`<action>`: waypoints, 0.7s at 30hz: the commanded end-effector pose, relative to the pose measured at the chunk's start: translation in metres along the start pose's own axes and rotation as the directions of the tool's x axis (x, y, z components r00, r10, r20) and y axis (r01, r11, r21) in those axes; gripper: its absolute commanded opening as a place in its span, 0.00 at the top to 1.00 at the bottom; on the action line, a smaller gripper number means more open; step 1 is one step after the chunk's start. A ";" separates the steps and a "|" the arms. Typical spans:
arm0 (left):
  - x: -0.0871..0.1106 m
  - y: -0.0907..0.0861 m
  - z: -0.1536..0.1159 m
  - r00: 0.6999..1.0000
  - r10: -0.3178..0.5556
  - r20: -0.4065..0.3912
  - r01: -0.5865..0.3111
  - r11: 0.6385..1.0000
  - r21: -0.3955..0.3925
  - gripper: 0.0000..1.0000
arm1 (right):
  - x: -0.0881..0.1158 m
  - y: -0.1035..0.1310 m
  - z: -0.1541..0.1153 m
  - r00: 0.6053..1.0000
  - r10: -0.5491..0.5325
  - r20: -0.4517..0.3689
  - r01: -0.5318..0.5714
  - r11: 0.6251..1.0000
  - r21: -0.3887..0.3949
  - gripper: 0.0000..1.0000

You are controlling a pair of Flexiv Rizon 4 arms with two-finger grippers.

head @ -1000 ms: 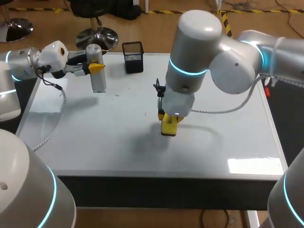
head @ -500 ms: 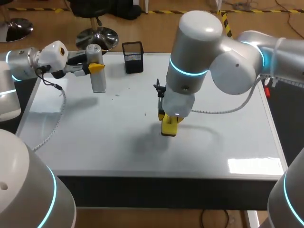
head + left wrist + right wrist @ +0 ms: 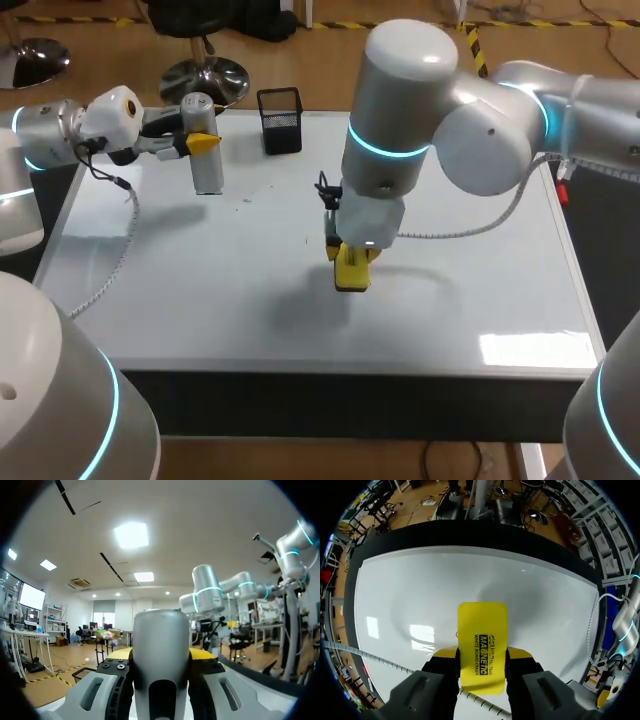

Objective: Pick up the inspection probe, press it on each red-marked spot on the whiteboard one by one, put down the probe, pick up the eraser, and wipe off all the red marks.

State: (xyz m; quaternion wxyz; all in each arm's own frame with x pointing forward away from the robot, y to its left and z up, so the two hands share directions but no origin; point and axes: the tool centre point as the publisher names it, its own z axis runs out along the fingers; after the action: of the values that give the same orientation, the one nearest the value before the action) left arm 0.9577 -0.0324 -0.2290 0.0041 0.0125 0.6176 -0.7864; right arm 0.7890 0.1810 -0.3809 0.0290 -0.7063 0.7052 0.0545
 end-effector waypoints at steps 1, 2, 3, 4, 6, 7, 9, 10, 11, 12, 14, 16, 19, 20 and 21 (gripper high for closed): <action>0.001 -0.001 0.001 1.000 0.002 0.002 -0.002 1.000 -0.001 1.00 | -0.009 0.008 0.009 1.000 -0.007 0.002 0.007 1.000 0.011 1.00; 0.001 -0.001 0.001 1.000 0.002 0.002 -0.002 1.000 -0.001 1.00 | -0.010 0.010 0.012 1.000 -0.008 -0.004 0.008 1.000 0.012 1.00; 0.001 -0.001 0.001 1.000 0.002 0.002 -0.002 1.000 -0.001 1.00 | -0.011 0.011 0.014 1.000 -0.010 -0.005 0.010 1.000 0.011 1.00; 0.001 -0.001 0.001 1.000 0.002 0.002 -0.002 1.000 -0.001 1.00 | -0.011 0.012 0.016 1.000 -0.014 0.001 0.014 1.000 0.009 1.00; 0.001 -0.001 0.001 1.000 0.002 0.002 -0.002 1.000 -0.001 1.00 | -0.012 0.012 0.021 1.000 -0.017 -0.007 0.017 1.000 0.008 1.00; 0.001 -0.001 0.001 1.000 0.002 0.002 -0.002 1.000 -0.001 1.00 | -0.012 0.011 0.024 1.000 -0.018 -0.008 0.018 1.000 0.008 1.00; 0.001 -0.001 0.001 1.000 0.002 0.002 -0.002 1.000 -0.001 1.00 | -0.013 0.009 0.030 1.000 -0.023 -0.007 0.023 1.000 0.002 1.00; 0.001 -0.001 0.001 1.000 0.002 0.002 -0.002 1.000 -0.001 1.00 | -0.013 0.008 0.032 1.000 -0.025 -0.009 0.025 1.000 0.001 1.00; 0.001 -0.001 0.001 1.000 0.002 0.002 -0.002 1.000 -0.001 1.00 | -0.012 0.006 0.035 1.000 -0.025 -0.012 0.025 1.000 -0.002 1.00; 0.001 -0.001 0.001 1.000 0.002 0.002 -0.002 1.000 -0.001 1.00 | -0.012 0.005 0.037 1.000 -0.028 -0.011 0.028 1.000 -0.010 1.00; 0.001 -0.001 0.001 1.000 0.002 0.002 -0.002 1.000 -0.001 1.00 | -0.012 0.002 0.040 0.999 -0.030 -0.010 0.030 0.999 -0.018 1.00; 0.001 -0.001 0.001 1.000 0.002 0.002 -0.002 1.000 -0.001 1.00 | -0.013 -0.002 0.042 0.999 -0.034 -0.015 0.034 0.999 -0.027 1.00; 0.001 -0.001 0.001 1.000 0.002 0.002 -0.002 1.000 -0.001 1.00 | -0.013 -0.009 0.046 0.999 -0.041 -0.017 0.040 0.998 -0.040 1.00; 0.001 -0.001 0.001 1.000 0.002 0.002 -0.002 1.000 -0.001 1.00 | -0.013 -0.011 0.046 0.999 -0.042 -0.019 0.041 0.998 -0.042 1.00; 0.001 -0.001 0.001 1.000 0.002 0.002 -0.002 1.000 -0.001 1.00 | -0.014 -0.014 0.047 0.999 -0.042 -0.023 0.041 0.998 -0.046 1.00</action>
State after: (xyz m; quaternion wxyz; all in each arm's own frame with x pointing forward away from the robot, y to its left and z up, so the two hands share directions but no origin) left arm 0.9578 -0.0324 -0.2290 0.0041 0.0126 0.6176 -0.7864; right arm 0.7918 0.1944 -0.4233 0.0158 -0.7208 0.6903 0.0609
